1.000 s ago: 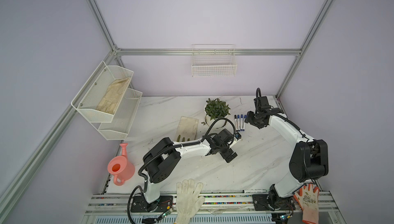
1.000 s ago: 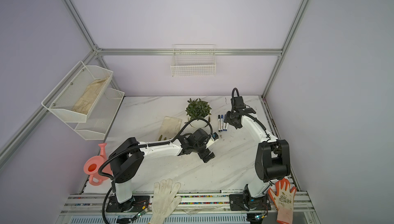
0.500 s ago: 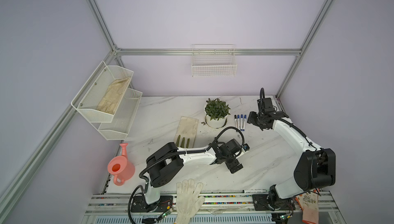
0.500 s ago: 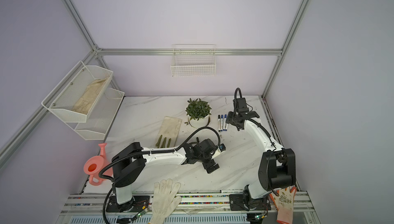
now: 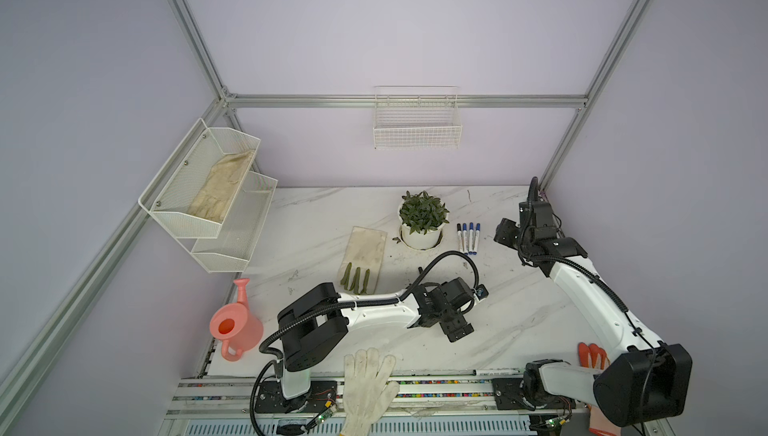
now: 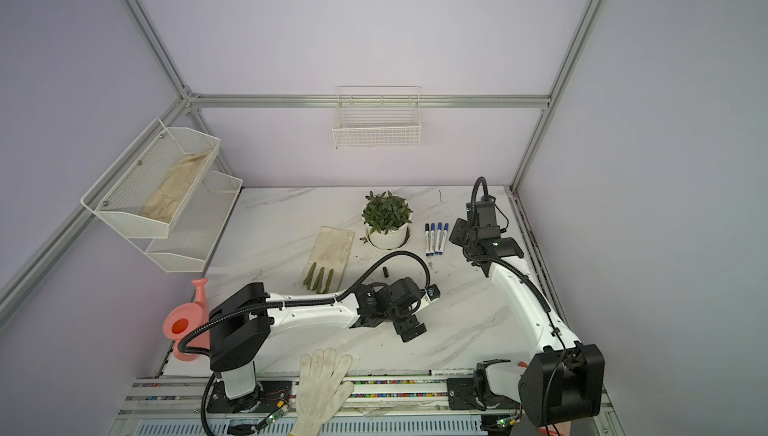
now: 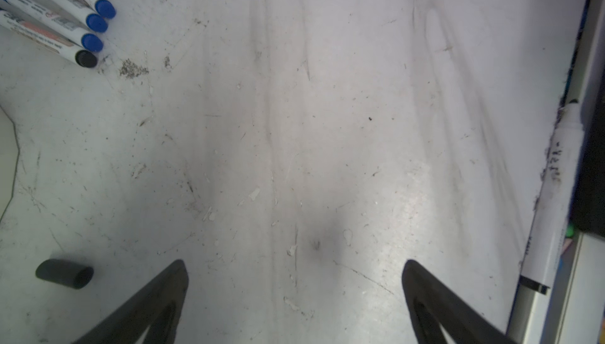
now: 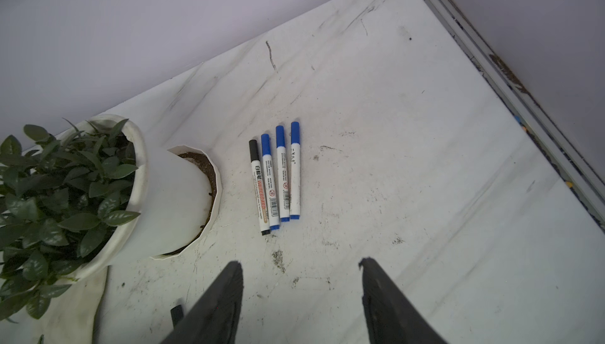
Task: Insert the pens into the pen caps
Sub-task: 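Move the left gripper down to the white marker at the nearest table edge, then close the left gripper around the white marker lying along the edge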
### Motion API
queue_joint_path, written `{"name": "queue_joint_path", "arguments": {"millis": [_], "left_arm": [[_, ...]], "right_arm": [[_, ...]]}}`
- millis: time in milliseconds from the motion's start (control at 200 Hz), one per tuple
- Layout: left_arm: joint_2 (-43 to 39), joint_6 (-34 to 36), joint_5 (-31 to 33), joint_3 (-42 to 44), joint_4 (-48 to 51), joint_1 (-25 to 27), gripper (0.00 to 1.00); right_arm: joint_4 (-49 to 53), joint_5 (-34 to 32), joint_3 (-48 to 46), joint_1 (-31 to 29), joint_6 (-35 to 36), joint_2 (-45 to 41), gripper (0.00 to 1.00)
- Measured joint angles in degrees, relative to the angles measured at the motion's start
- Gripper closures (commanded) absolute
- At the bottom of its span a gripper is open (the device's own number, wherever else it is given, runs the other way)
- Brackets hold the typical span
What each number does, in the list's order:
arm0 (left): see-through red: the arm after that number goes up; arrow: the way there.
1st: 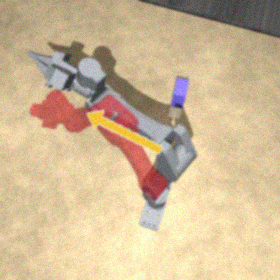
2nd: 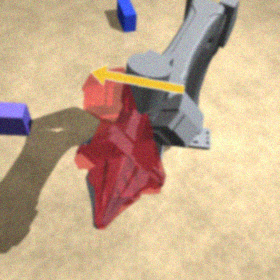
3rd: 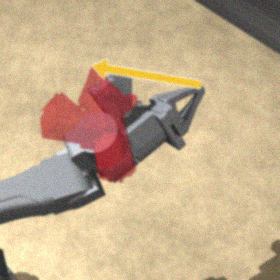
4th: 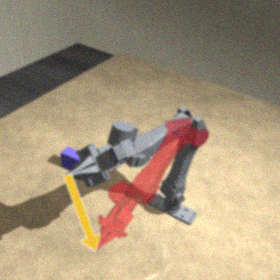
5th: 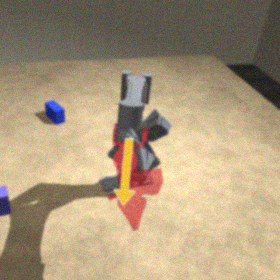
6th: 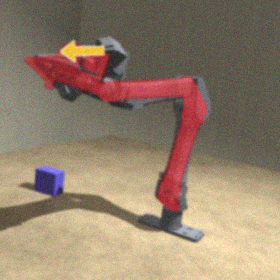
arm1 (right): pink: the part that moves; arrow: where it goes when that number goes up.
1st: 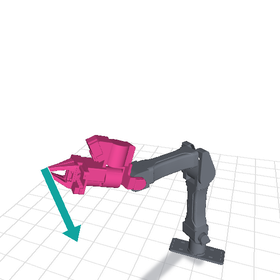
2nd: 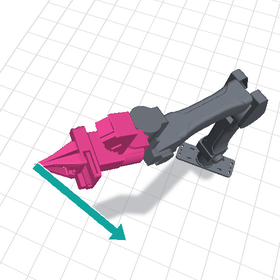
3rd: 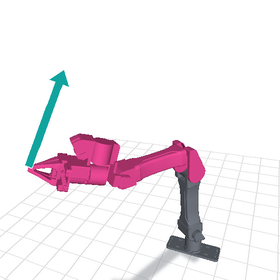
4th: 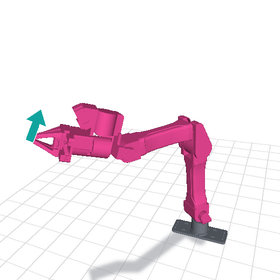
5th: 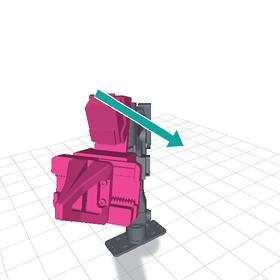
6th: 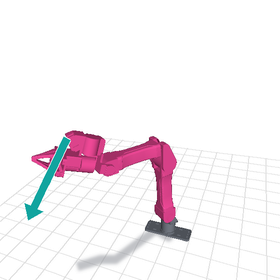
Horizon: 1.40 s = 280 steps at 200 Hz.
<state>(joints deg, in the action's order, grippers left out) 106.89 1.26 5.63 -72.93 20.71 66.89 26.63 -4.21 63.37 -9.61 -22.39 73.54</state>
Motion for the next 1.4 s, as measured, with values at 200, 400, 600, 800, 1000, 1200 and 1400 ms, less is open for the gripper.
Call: {"name": "queue_joint_path", "arguments": {"millis": [200,400,600,800,1000,1200,1400], "left_arm": [[4.1,-1.2,-0.3,-4.5,8.2,2.4,0.00],[6.3,-2.4,-2.3,-12.0,12.7,7.6,0.00],[12.6,-3.4,-6.6,-23.2,16.1,9.7,0.00],[22.8,-2.0,-7.0,-33.4,22.9,11.0,0.00],[23.8,1.5,-5.0,-33.4,27.3,12.8,0.00],[22.6,2.8,-4.8,-30.9,26.6,12.6,0.06],[20.6,2.8,-1.3,-26.9,23.4,13.2,0.12]], "right_arm": [[0.2,5.7,3.9,0.0,-3.4,10.8,0.43],[2.8,7.1,5.7,-0.7,-5.6,16.9,0.44],[5.0,5.9,11.7,-6.5,-6.1,22.0,0.43],[8.3,6.5,16.1,-8.7,-7.0,22.6,0.43],[9.7,5.5,17.7,-8.6,-7.4,21.0,0.42],[10.7,2.9,18.6,-10.5,-7.3,19.1,0.42],[11.0,4.3,19.8,-11.0,-7.3,17.8,0.42]]}}
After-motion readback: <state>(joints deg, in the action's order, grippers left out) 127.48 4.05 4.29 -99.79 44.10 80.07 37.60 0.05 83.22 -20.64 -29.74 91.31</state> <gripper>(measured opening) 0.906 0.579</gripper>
